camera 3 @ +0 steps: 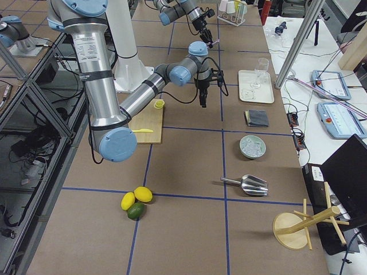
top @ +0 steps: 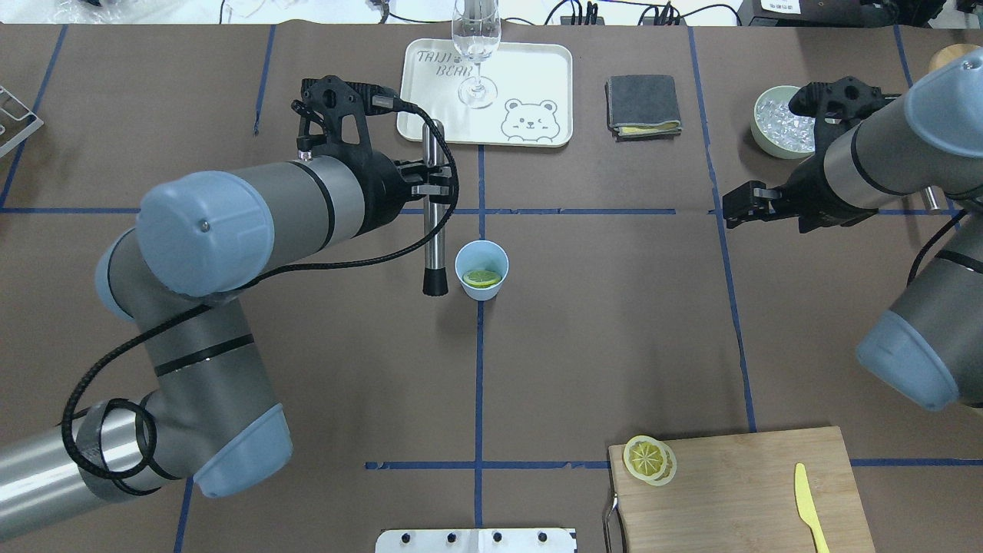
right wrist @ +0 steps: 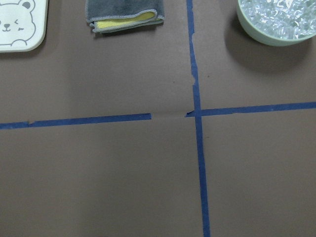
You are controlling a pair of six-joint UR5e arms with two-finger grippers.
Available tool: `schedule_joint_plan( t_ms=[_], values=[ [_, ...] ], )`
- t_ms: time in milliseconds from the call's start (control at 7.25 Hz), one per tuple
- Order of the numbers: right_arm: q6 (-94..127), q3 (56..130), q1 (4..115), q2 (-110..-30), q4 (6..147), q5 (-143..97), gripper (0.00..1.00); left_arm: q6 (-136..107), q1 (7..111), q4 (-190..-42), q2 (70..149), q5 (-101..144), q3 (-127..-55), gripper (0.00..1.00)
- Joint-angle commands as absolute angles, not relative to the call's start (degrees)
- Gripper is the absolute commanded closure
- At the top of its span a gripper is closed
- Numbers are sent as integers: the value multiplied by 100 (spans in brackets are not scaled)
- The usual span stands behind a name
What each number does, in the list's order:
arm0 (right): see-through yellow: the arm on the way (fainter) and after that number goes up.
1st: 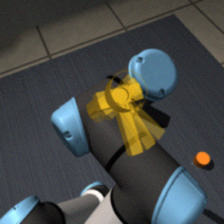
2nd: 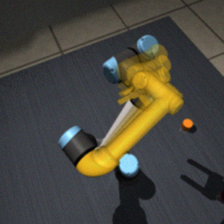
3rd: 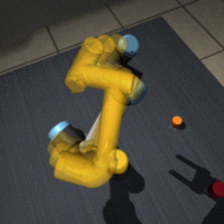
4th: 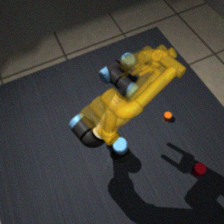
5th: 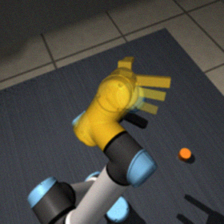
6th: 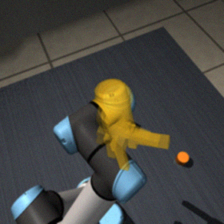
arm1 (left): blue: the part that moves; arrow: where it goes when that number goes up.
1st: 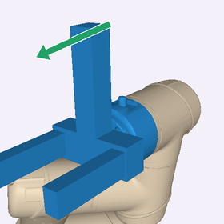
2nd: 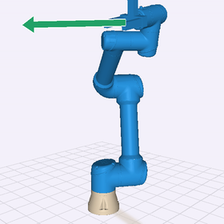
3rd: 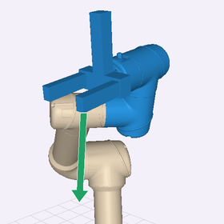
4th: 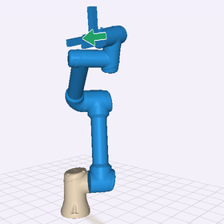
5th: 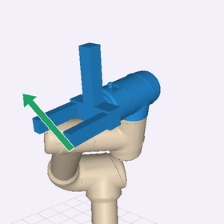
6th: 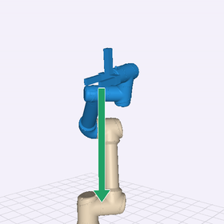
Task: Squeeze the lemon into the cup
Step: 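Carry the steel muddler with the left gripper over the blue cup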
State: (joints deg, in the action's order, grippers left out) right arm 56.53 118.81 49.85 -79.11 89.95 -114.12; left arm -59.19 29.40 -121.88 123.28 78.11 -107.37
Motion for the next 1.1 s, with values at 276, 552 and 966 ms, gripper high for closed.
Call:
schedule_joint_plan(
  t_ms=[276, 552, 966],
  values=[
    [5344, 11839, 5133, -8139, 8859, -11426, 0, -5739, 2101, -13419, 12384, 4888, -10196, 100],
    [5344, 11848, 5133, -8139, 8859, -11522, 0, -5617, 1716, -13447, 12480, 4064, -9697, 100],
    [5344, 11839, 5133, -8147, 8859, -11549, 0, -5625, 1679, -13456, 12586, 4043, -9554, 100]
  ],
)
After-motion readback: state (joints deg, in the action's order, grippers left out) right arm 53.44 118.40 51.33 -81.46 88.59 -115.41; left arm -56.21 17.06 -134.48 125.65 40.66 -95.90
